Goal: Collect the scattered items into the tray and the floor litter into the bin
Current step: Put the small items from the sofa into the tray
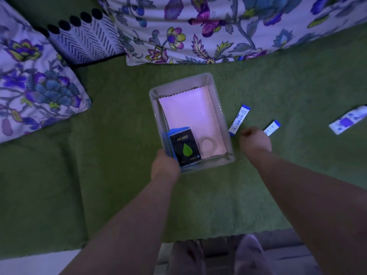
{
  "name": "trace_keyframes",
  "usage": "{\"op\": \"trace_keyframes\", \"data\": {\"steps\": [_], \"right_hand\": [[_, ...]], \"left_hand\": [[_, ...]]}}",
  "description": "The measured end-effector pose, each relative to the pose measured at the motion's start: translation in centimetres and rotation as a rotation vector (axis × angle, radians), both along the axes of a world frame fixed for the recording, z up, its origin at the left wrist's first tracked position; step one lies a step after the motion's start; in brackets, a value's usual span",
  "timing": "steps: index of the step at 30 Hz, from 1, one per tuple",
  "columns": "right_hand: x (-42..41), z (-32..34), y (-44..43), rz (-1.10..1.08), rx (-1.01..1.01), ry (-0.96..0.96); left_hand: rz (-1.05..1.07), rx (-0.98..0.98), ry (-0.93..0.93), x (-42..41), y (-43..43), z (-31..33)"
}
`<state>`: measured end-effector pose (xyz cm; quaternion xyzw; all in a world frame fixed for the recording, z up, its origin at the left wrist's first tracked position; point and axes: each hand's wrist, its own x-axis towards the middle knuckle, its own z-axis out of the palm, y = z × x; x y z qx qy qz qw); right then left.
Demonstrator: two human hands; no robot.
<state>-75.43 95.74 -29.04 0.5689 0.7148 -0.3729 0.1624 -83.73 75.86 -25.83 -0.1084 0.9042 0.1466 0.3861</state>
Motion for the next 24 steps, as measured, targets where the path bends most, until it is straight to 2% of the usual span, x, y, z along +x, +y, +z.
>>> {"op": "trace_keyframes", "data": {"steps": [7, 15, 20, 24], "right_hand": [[-2.4, -2.9, 2.3, 0.091, -0.083, -0.072], [-3.4, -4.1, 2.9, 0.077, -0.086, -0.106], [-1.2, -2.7, 3.5, 0.04, 0.019, -0.053], [1.5, -2.5, 4.2, -0.067, 0.1, -0.121]], "left_hand": [[0.054, -0.043, 0.064, 0.2, 1.4, -1.1], [0.082, -0.059, 0.095, 0.3, 1.7, -1.5], [0.075, -0.067, 0.037, 0.8, 2.6, -0.6], [0.054, -0.07, -0.018, 1.5, 3.7, -0.2]]}}
